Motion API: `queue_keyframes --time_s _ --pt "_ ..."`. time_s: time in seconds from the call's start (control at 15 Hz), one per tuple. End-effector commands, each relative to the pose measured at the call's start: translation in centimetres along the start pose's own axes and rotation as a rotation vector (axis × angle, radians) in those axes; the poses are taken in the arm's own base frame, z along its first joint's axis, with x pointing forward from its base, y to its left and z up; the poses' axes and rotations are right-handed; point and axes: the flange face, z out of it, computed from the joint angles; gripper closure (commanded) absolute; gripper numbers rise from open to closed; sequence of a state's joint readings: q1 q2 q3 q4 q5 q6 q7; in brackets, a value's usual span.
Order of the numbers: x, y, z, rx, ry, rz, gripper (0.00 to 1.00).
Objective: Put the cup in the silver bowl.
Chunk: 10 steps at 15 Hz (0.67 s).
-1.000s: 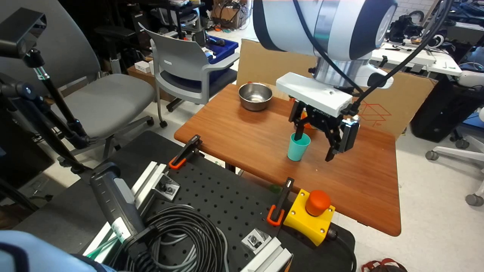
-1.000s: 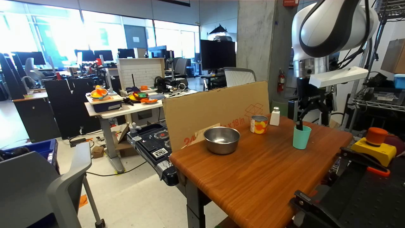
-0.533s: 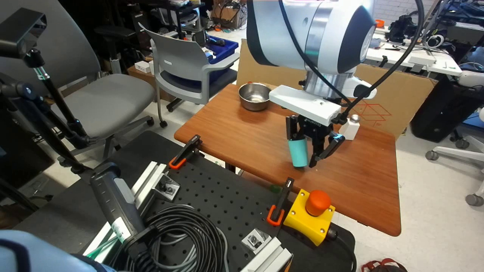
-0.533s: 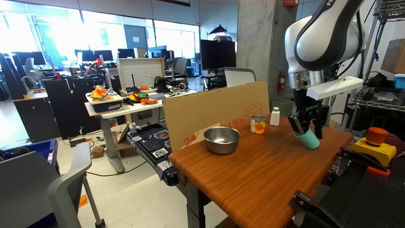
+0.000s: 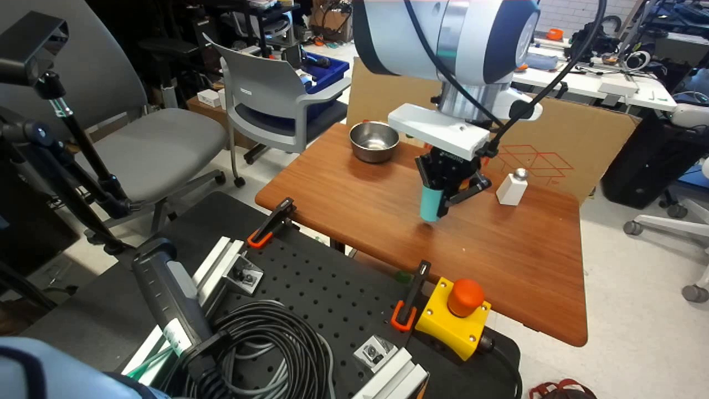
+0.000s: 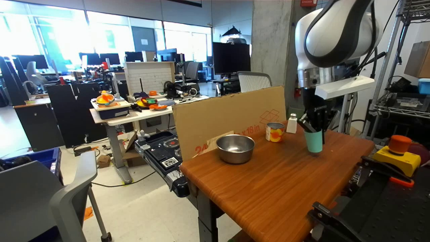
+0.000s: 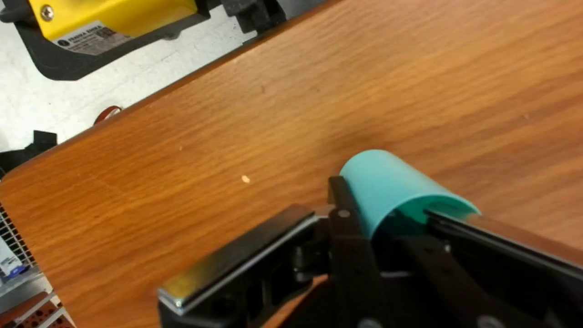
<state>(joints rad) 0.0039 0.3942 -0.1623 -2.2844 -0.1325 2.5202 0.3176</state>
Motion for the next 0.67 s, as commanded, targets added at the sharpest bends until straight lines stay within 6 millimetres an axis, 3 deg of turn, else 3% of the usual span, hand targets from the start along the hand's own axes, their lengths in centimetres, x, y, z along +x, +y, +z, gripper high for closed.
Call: queue_keyframes --time_s 0.0,0.33,0.47,0.6 --pt "-0.7 -2.2 -5.9 0.100 0.081 -0.008 0.99" --pt "-0.8 -10.1 -13.9 0.310 0.164 0.033 0.99" --pt "0.0 -12.8 -15.6 0.385 0.176 0.071 0.99" --pt "1.3 -14.9 -15.9 0.414 0.176 0.099 0.99"
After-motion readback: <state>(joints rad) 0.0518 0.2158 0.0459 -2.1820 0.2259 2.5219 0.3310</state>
